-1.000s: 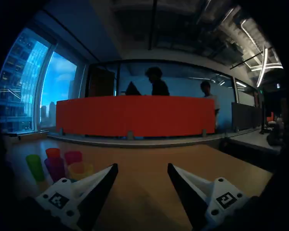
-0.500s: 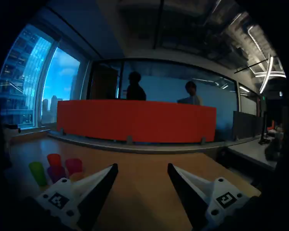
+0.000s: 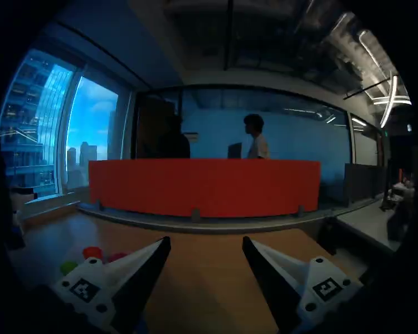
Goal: Pour water
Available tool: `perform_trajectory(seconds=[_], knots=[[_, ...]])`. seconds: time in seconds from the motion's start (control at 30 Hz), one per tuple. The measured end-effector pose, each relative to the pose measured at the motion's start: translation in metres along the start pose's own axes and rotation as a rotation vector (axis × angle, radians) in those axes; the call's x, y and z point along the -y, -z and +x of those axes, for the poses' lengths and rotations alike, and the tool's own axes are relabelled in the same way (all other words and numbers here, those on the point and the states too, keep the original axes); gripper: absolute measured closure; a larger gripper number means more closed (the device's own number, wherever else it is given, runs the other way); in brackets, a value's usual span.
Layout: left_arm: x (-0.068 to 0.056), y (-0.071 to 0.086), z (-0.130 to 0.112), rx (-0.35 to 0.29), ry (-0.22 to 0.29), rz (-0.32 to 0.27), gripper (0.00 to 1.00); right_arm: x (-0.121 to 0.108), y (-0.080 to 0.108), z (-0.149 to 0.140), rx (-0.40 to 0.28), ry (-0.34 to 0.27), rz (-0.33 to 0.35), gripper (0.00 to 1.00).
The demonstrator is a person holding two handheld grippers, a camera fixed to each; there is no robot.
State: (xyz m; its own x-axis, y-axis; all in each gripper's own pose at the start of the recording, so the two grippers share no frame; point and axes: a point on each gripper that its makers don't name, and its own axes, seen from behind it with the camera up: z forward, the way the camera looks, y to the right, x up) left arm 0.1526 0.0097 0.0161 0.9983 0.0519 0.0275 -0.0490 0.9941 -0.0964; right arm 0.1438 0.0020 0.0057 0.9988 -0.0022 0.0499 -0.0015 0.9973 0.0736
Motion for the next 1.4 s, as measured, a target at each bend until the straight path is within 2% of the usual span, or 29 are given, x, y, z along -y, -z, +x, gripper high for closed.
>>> perform_trajectory(seconds=[0.2,0.5,0.67,0.8,1.0,1.2,1.4], knots=[[-0.003,0.001,0.016,0.009,0.015,-0.026,0.0,0.0,0.001,0.023,0.001,-0.014,0.019,0.01],[-0.004,0.004,0.029,0.009,0.013,-0.061,0.0,-0.001,0.005,0.034,0.002,-0.021,0.041,0.0],[-0.01,0.005,0.031,0.014,0.006,-0.103,0.0,0.007,0.008,0.036,0.007,0.003,0.084,0.01],[-0.02,0.006,0.031,0.021,-0.009,-0.15,0.0,0.019,0.011,0.037,0.011,0.024,0.141,0.0],[-0.039,0.01,0.033,0.024,-0.02,-0.239,0.0,0.049,0.019,0.036,0.02,0.051,0.272,0.0],[-0.054,0.016,0.036,0.023,0.008,-0.326,0.0,0.078,0.03,0.046,0.012,0.022,0.403,0.0],[-0.066,0.022,0.041,0.014,0.023,-0.398,0.0,0.089,0.034,0.048,0.01,0.0,0.471,0.0]])
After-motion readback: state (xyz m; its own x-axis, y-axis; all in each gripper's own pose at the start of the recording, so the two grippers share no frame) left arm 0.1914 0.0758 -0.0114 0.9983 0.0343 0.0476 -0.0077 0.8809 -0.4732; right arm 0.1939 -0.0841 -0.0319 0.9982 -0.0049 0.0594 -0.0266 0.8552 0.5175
